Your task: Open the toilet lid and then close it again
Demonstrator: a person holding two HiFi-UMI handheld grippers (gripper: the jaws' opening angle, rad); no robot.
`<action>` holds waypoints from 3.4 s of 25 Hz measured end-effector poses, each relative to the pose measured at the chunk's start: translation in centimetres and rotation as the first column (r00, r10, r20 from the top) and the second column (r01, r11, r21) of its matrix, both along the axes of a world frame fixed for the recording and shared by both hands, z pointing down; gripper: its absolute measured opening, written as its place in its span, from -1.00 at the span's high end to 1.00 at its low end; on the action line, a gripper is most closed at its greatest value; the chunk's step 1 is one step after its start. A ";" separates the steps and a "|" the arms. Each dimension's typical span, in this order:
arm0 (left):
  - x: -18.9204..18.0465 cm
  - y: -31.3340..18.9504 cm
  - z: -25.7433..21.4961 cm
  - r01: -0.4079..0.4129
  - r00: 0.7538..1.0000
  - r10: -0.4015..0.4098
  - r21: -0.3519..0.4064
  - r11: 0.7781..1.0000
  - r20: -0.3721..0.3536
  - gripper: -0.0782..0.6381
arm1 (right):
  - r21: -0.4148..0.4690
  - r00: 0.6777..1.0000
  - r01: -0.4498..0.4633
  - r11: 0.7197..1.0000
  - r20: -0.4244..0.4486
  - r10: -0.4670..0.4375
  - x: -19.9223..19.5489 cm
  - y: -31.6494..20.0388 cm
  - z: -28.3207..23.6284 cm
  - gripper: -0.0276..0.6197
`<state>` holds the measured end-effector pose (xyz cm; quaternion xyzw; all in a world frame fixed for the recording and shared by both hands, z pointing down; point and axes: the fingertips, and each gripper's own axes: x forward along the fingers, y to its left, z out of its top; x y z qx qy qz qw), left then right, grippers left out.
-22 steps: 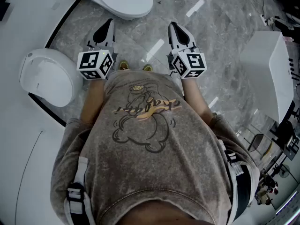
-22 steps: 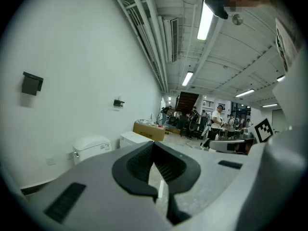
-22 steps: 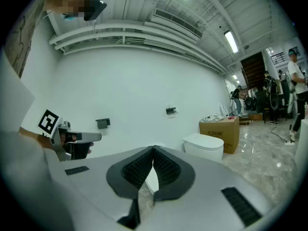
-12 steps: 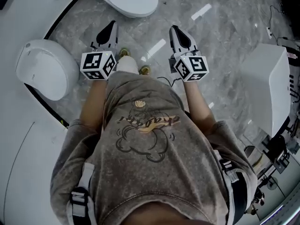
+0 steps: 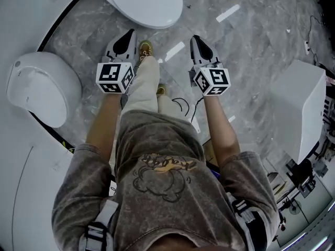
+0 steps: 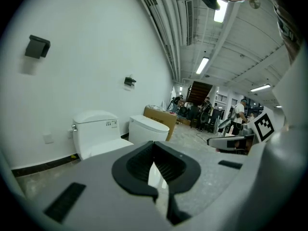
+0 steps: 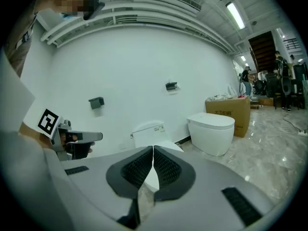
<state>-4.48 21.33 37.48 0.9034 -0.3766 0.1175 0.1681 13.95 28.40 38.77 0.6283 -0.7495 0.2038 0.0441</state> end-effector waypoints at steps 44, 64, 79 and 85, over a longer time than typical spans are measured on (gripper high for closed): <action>4.6 -8.2 33.9 -0.027 0.998 0.038 -0.221 0.975 0.042 0.76 | -0.202 0.994 0.107 0.973 0.031 -0.103 -1.1 -12.3 31.6 0.83; -0.3 -21.4 10.1 0.114 0.988 -0.135 -0.245 0.963 -0.074 0.76 | -0.114 0.975 0.214 0.970 -0.040 -0.220 -7.4 -28.0 2.0 0.83; -5.5 -33.3 2.7 0.238 0.959 -0.267 -0.249 0.939 -0.092 0.76 | -0.117 0.945 0.311 0.943 -0.070 -0.320 -13.2 -42.7 -6.0 0.83; -6.9 -36.3 1.8 0.290 0.944 -0.320 -0.258 0.921 -0.083 0.76 | -0.108 0.919 0.383 0.917 -0.055 -0.390 -14.9 -46.4 -7.1 0.83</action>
